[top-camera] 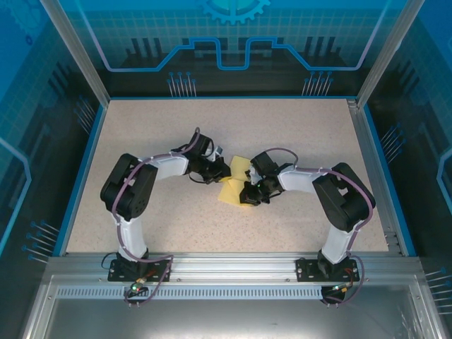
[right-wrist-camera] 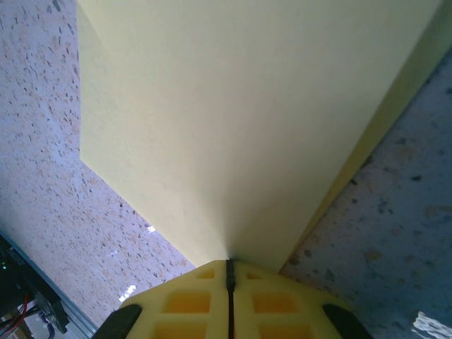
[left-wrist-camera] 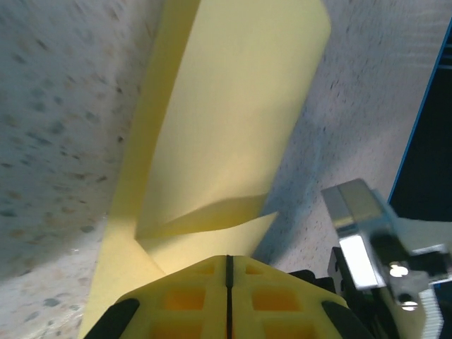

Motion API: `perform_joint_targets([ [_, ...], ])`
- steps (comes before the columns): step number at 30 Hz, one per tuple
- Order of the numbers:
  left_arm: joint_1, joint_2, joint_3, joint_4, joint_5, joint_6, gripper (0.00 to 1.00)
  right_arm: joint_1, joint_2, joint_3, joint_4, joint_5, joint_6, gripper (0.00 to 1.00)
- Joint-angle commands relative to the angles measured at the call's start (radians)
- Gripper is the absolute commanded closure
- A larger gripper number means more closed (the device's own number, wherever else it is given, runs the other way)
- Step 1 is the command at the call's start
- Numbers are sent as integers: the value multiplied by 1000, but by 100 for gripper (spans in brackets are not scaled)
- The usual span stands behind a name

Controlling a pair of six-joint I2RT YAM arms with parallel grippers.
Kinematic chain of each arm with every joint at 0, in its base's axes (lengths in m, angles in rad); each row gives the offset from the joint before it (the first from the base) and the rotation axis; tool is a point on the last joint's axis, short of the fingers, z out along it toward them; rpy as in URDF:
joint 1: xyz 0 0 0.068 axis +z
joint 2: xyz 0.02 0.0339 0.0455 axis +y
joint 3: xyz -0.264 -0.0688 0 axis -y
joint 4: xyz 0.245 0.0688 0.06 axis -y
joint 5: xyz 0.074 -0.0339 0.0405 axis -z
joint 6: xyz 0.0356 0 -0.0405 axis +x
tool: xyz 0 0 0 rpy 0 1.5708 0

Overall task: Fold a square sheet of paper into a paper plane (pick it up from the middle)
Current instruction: Third fold the triangle at the center of the table.

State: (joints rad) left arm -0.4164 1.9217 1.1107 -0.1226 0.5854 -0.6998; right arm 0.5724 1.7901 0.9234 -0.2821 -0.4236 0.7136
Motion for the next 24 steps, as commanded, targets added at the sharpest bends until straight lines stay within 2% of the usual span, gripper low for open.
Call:
perform_joint_targets([
  [1,-3,59,29,0,24,25,92,-9,-3,25,-15,-19,0,92],
  [9,0,117,24,-36,-43,29,93,-11,-66,34,92,-51,71,89],
  [16,0,111,3,-29,-38,30,93,-8,24,72,145,-43,135,89],
  [24,0,109,9,-38,-36,24,94,-10,93,32,138,-35,115,88],
])
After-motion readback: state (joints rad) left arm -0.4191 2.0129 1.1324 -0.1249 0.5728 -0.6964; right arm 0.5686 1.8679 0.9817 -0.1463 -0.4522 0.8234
